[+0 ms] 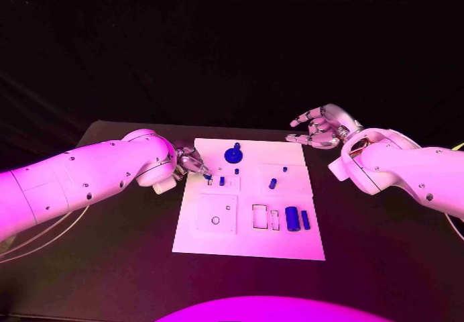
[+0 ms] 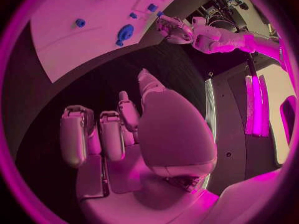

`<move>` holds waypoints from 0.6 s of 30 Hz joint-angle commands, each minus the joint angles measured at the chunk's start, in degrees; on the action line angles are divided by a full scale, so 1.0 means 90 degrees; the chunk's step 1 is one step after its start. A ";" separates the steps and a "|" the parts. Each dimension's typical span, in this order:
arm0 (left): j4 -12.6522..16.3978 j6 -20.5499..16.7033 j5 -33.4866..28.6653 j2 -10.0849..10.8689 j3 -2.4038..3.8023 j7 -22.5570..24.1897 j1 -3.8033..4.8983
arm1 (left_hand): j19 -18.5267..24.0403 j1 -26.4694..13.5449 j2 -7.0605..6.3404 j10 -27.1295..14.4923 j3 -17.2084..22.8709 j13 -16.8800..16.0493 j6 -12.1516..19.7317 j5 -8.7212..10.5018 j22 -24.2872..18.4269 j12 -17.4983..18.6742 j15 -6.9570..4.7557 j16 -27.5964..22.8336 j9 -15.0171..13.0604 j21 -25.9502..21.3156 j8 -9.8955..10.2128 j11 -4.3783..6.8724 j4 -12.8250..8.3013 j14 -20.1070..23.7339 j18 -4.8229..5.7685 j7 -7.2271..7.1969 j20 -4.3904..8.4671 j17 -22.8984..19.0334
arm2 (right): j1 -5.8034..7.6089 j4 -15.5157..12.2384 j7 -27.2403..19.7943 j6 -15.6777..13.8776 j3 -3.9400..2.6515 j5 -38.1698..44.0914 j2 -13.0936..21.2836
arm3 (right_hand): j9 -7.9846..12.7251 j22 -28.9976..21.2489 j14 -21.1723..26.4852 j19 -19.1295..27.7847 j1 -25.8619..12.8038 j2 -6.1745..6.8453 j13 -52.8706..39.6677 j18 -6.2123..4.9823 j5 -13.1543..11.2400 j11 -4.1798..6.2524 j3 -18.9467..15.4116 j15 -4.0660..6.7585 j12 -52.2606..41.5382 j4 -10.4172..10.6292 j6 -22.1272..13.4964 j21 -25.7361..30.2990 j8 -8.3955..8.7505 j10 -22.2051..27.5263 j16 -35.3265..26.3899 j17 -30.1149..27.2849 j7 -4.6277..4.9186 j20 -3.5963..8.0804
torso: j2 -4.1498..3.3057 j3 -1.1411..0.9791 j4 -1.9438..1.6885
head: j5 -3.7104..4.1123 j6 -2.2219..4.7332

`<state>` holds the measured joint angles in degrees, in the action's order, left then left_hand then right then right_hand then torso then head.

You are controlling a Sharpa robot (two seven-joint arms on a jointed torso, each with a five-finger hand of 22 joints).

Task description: Assemble the parts on the task board

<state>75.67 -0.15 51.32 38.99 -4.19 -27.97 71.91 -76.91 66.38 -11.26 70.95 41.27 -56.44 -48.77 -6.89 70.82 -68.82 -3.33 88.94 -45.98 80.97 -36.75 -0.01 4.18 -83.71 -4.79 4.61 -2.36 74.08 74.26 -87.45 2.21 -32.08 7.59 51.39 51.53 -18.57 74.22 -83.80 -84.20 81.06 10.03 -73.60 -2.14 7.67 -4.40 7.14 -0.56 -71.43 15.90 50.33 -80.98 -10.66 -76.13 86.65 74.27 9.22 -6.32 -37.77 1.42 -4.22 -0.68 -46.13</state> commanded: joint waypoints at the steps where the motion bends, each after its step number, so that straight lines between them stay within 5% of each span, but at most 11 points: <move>1: 0.0026 -0.0131 0.0069 -0.0023 -0.0002 -0.0003 -0.0053 | -0.0179 0.0027 0.0141 0.0571 0.1060 -0.0116 -0.0350 -0.0696 0.0118 -0.0120 -0.0114 0.0068 -0.0511 0.0113 -0.0354 0.0152 -0.0324 -0.0670 0.0080 -0.0199 0.0019 0.1675 | -0.0004 -0.0005 -0.0018 0.0013 -0.0002 0.0008 0.0002 | -0.0044 0.1117 -0.0486 -0.0198 -0.0131 -0.0045 0.0028 -0.0017 0.0054 0.0022 0.0151 0.0083 0.0056 0.0063 -0.0042 0.0086 -0.0156 0.0055 -0.0068 0.0961 -0.0013 0.0070 | 0.0002 0.0000 0.0004 | -0.0011 -0.0003; 18: 0.0009 -0.0239 0.0226 -0.0097 -0.0027 -0.0074 -0.0129 | -0.0187 0.0020 0.0140 0.0575 0.1062 -0.0115 -0.0356 -0.0699 0.0130 -0.0120 -0.0116 0.0066 -0.0511 0.0119 -0.0354 0.0154 -0.0327 -0.0669 0.0082 -0.0201 0.0021 0.1673 | -0.0006 0.0000 -0.0019 0.0021 -0.0002 0.0000 0.0004 | -0.0045 0.1119 -0.0485 -0.0201 -0.0132 -0.0046 0.0030 -0.0016 0.0054 0.0023 0.0153 0.0084 0.0056 0.0062 -0.0044 0.0084 -0.0160 0.0055 -0.0072 0.0955 -0.0014 0.0071 | -0.0005 0.0002 0.0012 | -0.0020 -0.0008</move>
<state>75.68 -2.40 53.23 38.26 -4.45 -28.59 70.75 -77.02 66.37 -11.27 71.30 41.27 -56.56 -48.79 -6.89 70.87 -69.05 -3.69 88.94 -45.98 80.98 -36.75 0.00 4.18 -83.35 -4.80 4.60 -2.27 74.08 74.24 -87.41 2.18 -32.04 7.59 51.35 51.57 -18.57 74.22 -83.24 -84.20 81.06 10.03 -73.60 -2.14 7.66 -4.40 7.14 0.01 -71.43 15.90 50.33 -80.98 -10.67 -76.14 86.64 74.27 9.22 -6.32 -37.81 1.42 -4.10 -0.90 -46.16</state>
